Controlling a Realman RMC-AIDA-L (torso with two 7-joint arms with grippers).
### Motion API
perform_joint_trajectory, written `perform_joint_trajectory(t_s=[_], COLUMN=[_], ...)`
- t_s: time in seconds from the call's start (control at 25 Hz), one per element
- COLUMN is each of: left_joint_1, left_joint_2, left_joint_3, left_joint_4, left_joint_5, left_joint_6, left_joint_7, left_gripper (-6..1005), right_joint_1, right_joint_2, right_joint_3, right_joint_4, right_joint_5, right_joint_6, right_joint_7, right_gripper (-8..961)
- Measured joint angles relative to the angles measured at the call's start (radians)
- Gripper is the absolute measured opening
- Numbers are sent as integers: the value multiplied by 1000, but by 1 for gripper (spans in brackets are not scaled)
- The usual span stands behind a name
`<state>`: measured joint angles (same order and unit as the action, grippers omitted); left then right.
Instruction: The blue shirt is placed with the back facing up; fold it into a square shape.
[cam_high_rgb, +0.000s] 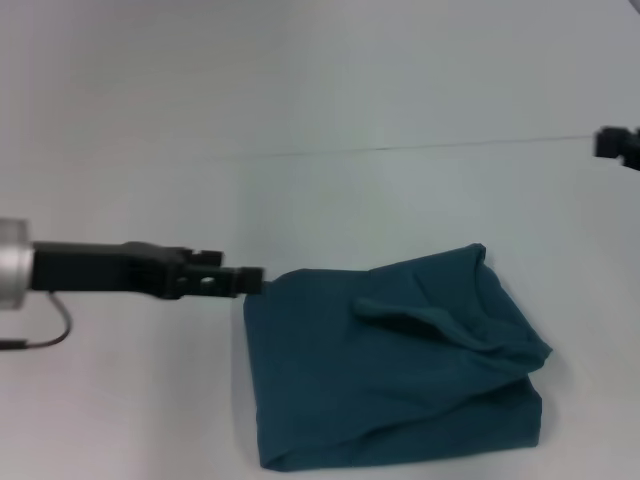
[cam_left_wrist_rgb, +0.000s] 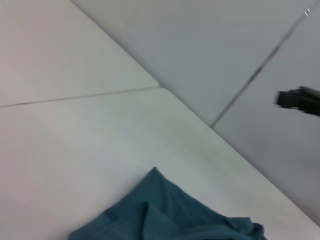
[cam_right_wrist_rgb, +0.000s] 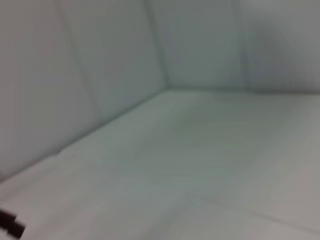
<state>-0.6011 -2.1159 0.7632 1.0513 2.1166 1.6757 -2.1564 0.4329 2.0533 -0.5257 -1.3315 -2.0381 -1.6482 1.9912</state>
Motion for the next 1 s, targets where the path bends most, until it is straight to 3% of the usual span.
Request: perform_joint_trajectory(t_s=[0.2, 0.28, 0.4, 0.6, 0.84, 1.0], left_joint_1=[52, 75, 87, 109, 114, 114], left_joint_2=[3, 8, 12, 13, 8, 8], left_joint_3=[-83, -108, -125, -158, -157, -159], left_joint_4=[-3, -4, -5, -15, -21, -33], left_joint_5=[5, 8, 14, 60, 84, 85], left_joint_6=[44, 55, 59, 65, 59, 48], left_joint_7=[106, 144, 161, 182, 196, 206], left_gripper=[947, 947, 947, 947, 946, 946], right_joint_1=[169, 261, 362, 398, 417, 417], right_joint_2=[-16, -3, 35, 49, 50, 50], right_joint_3=[-125, -160, -275, -549, -693, -818], right_joint_4=[-176, -177, -158, -103, -38, 3], right_joint_5=[-264, -410, -627, -676, -628, -625], right_joint_6=[-223, -302, -325, -265, -142, -52], right_joint_7=[250, 295, 353, 518, 658, 728], right_gripper=[41, 44, 258, 506, 720, 789])
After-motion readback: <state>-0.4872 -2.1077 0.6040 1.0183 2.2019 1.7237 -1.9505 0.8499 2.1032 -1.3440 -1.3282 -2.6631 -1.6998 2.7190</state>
